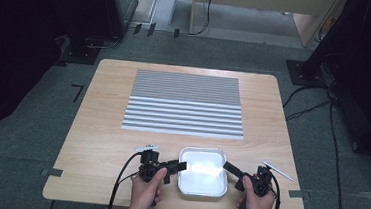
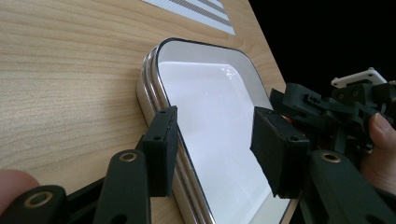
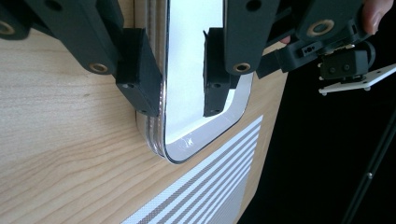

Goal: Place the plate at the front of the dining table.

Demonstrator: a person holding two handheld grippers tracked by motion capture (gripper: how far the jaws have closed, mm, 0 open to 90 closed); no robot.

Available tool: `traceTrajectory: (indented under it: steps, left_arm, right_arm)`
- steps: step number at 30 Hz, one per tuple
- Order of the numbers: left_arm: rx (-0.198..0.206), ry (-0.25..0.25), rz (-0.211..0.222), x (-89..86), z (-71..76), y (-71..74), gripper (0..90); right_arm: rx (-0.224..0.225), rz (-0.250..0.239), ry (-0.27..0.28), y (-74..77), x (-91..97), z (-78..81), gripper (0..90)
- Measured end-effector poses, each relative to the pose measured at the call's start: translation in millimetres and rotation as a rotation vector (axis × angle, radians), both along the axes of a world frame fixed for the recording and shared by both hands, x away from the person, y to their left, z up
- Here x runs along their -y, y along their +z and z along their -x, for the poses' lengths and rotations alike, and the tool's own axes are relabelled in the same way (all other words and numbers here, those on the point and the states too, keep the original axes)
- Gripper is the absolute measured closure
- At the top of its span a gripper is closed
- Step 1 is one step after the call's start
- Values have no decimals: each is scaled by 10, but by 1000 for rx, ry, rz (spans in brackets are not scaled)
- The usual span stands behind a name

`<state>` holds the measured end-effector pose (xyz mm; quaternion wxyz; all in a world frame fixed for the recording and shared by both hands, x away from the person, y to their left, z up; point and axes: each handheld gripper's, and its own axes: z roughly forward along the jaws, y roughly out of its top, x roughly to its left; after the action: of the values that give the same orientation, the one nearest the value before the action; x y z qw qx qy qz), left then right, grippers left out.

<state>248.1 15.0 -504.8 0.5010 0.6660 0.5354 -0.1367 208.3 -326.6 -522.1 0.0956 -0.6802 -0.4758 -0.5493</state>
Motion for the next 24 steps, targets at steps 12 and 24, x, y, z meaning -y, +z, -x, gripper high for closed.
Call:
traceTrajectory:
  steps: [12, 24]
  left_arm:
    - [10, -14, 16, 96, -30, 53, 521]
    - [3, -31, 5, 233, -62, 42, 515]
  right_arm:
    - [34, -25, -24, 61, 51, 27, 684]
    - [61, -24, -68, 112, 152, 49, 679]
